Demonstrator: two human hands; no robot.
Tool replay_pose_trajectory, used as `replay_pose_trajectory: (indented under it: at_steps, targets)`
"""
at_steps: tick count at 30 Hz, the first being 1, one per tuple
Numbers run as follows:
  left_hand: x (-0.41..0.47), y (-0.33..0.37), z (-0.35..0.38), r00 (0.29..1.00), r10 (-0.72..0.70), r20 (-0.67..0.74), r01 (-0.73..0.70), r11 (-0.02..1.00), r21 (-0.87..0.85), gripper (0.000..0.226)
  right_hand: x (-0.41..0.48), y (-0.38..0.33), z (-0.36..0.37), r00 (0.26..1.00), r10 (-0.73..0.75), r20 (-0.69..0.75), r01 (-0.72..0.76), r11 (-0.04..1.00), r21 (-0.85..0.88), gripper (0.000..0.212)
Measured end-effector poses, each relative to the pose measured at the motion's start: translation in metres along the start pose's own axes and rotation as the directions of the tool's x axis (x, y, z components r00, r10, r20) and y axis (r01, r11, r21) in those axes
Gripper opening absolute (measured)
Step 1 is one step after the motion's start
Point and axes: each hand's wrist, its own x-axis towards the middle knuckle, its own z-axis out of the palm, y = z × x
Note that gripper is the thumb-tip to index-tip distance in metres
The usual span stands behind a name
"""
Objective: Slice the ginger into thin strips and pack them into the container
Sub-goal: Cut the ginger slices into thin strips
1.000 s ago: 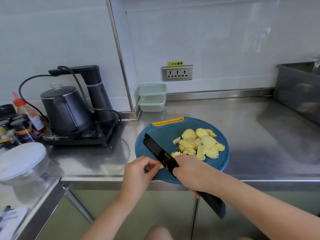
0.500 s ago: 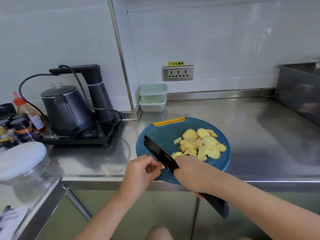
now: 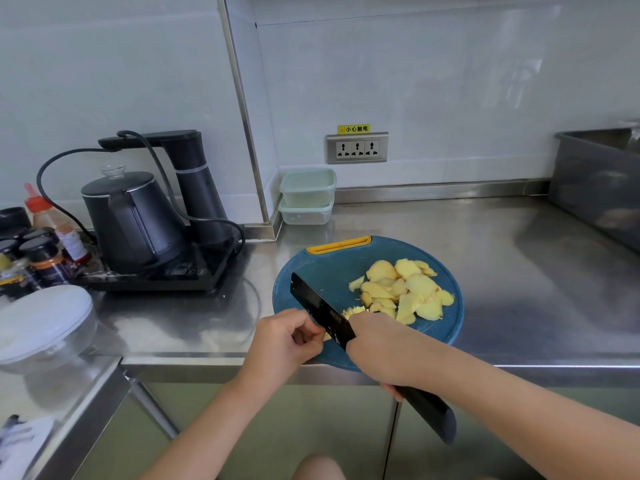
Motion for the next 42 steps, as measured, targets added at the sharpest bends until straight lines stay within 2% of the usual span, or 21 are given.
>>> replay_pose_trajectory:
  at_steps: [8,24,29,35,42]
  targets:
    - [-0.001,-0.001,0.001,0.998,0.062,0.009,-0.062,0.995,0.076,0.024,0.001,0.0,-0.01,0.999,-0.02,0.029,0.021,0.998,-0.056,0.03]
    - [0.003,-0.003,0.003,0.999,0.032,0.004,-0.032,0.997,0.072,0.026,0.007,-0.005,-0.014,0.997,-0.041,0.06,0.048,0.99,-0.132,0.031]
    - [0.002,-0.005,0.003,1.0,-0.001,0.009,0.001,1.0,0.026,0.026,0.004,-0.001,-0.012,0.995,-0.042,0.091,0.051,0.994,-0.098,0.017]
    - [0.004,-0.004,0.001,0.999,-0.028,0.032,0.028,1.0,0.005,0.032,0.016,0.0,-0.003,0.998,-0.04,0.041,0.042,0.998,-0.046,0.029]
    - [0.005,-0.005,-0.001,0.997,-0.057,0.046,0.056,0.998,0.038,0.03,0.011,-0.011,-0.01,0.996,-0.039,0.077,0.046,0.995,-0.092,0.027]
